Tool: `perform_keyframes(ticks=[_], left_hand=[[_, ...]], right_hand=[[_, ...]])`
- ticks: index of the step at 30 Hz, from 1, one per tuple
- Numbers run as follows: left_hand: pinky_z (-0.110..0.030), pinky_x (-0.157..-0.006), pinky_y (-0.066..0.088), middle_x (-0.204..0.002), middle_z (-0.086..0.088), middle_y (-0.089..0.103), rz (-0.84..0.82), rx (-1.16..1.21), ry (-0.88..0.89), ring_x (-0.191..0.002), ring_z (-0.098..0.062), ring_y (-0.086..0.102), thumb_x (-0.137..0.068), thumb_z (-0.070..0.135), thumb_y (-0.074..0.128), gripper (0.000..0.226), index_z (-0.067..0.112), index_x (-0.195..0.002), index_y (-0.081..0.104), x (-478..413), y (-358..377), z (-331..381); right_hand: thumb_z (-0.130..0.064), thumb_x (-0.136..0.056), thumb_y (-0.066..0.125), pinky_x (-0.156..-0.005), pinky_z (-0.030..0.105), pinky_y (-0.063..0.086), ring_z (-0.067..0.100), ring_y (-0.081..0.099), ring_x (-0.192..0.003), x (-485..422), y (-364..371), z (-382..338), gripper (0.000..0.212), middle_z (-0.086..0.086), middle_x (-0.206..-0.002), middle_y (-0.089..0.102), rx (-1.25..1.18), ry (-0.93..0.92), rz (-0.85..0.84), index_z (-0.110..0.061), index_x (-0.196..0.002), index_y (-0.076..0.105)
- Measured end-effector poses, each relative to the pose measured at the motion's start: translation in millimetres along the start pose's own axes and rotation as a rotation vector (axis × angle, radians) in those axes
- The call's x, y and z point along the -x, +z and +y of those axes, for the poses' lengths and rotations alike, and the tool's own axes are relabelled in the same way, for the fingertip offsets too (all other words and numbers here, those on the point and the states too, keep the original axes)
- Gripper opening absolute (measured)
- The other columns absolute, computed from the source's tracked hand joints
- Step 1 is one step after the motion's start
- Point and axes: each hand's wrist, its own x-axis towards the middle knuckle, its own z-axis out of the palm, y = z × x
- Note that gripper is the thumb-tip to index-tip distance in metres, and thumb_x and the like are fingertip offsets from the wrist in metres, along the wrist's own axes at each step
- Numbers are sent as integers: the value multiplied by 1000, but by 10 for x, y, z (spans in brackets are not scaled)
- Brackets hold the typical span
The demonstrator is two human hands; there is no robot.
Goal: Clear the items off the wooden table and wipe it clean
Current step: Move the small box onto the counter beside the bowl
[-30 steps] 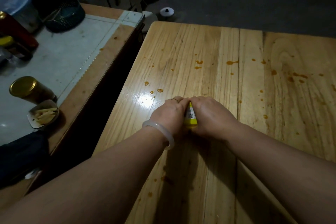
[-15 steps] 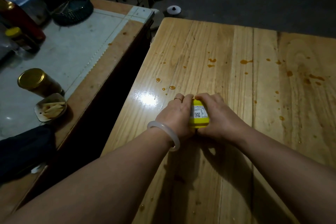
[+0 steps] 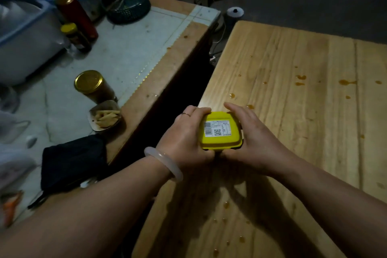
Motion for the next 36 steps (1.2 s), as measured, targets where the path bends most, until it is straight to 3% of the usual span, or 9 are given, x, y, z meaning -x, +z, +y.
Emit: perform_keyframes(ticks=[5, 8, 12, 15, 22, 31, 33, 36], left_hand=[[-29, -99, 40, -126, 0, 46, 94, 53, -12, -116, -16, 47, -55, 36, 68, 85, 18, -133, 41, 94, -338, -590], [-24, -101, 38, -130, -2, 44, 137, 85, -35, -121, -14, 45, -58, 28, 72, 84, 17, -135, 39, 122, -509, -942], [-37, -100, 44, -132, -4, 43, 219, 148, -105, -121, -20, 48, -62, 25, 75, 83, 19, -136, 38, 156, -586, -1435], [-25, -95, 47, -130, -6, 47, 269, 231, -244, -115, -19, 54, -68, 10, 78, 75, 16, -133, 41, 217, -589, -1795], [-32, -103, 36, -133, -2, 43, 228, -57, -410, -123, -23, 41, -77, 12, 67, 56, 21, -130, 52, 392, -576, -2352], [-41, -83, 48, -126, -8, 41, 196, -203, -581, -97, -33, 54, -89, 9, 53, 22, 18, -109, 54, 364, -569, -2702], [-42, -84, 48, -125, -9, 43, 167, -212, -576, -98, -34, 55, -90, 9, 51, 22, 18, -110, 55, 338, -541, -2746], [-41, -83, 48, -117, -10, 48, 186, -177, -591, -98, -34, 55, -90, 7, 51, 21, 18, -106, 58, 323, -496, -2810]], right_hand=[[-11, -63, 82, -91, -3, 25, 7, 43, -121, -427, 459, -348, 94, -2, -134, 41, 5, -113, 36, -23, -145, 37], [-9, -60, 80, -88, -3, 27, 3, 44, -111, -711, 733, -555, 91, -3, -126, 41, -3, -142, 58, -24, -142, 42], [-10, -59, 81, -83, -4, 28, 1, 44, -103, -1052, 1135, -781, 88, -5, -120, 41, -33, -118, 84, -27, -139, 47], [-10, -60, 82, -81, 2, 31, 2, 45, -99, -1300, 1477, -893, 85, -6, -117, 40, -72, -47, 127, -27, -137, 49], [-13, -66, 80, -79, 4, 26, 15, 53, -104, -1796, 1958, -941, 80, 0, -122, 38, -116, 161, 286, -26, -137, 47], [-13, -68, 82, -84, 8, 27, 23, 53, -111, -2172, 2337, -990, 84, 9, -134, 36, -191, 256, 352, -23, -141, 42], [-10, -71, 80, -84, 3, 25, 19, 51, -109, -2223, 2353, -1023, 87, 11, -136, 32, -218, 242, 332, -22, -145, 38], [0, -77, 74, -73, -14, 16, 8, 39, -97, -2269, 2358, -1056, 89, 15, -141, 23, -252, 228, 278, -22, -151, 30]])
